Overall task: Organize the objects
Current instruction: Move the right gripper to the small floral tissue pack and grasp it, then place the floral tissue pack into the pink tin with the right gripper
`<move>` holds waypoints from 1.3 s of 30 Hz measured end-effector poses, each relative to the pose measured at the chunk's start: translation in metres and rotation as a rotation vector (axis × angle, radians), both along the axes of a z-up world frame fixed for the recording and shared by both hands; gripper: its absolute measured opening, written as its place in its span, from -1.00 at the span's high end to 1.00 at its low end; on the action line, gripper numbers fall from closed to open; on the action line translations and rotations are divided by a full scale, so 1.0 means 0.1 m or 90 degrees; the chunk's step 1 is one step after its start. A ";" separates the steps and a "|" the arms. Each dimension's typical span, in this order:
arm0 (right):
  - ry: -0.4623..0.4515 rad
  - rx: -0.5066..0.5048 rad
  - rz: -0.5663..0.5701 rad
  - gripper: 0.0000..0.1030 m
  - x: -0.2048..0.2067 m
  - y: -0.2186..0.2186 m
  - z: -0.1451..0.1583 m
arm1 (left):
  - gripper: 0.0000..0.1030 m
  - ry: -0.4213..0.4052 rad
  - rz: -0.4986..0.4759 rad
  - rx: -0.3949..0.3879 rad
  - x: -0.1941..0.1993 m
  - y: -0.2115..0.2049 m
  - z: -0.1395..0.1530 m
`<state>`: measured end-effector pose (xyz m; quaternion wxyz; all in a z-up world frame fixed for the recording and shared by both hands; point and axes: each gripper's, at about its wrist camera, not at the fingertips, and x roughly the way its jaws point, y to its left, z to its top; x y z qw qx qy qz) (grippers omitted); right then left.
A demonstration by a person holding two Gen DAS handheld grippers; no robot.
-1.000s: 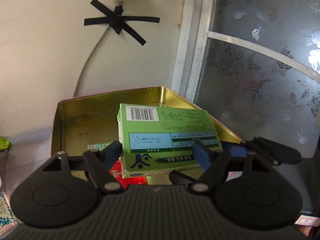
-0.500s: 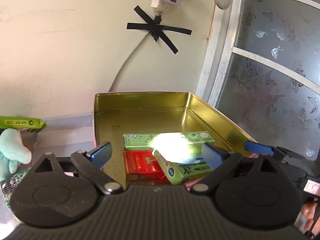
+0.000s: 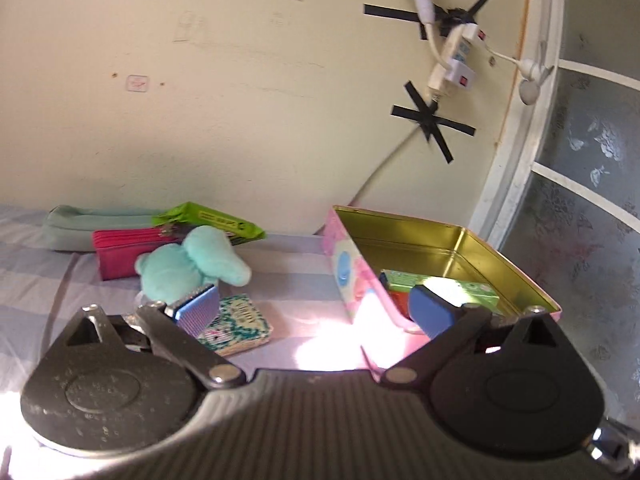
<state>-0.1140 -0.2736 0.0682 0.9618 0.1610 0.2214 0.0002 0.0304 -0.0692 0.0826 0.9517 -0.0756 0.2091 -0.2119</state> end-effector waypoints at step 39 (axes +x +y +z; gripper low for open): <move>0.118 -0.195 0.370 -0.70 2.42 1.07 -0.45 | -0.20 0.283 -0.045 -0.091 1.21 0.63 -0.71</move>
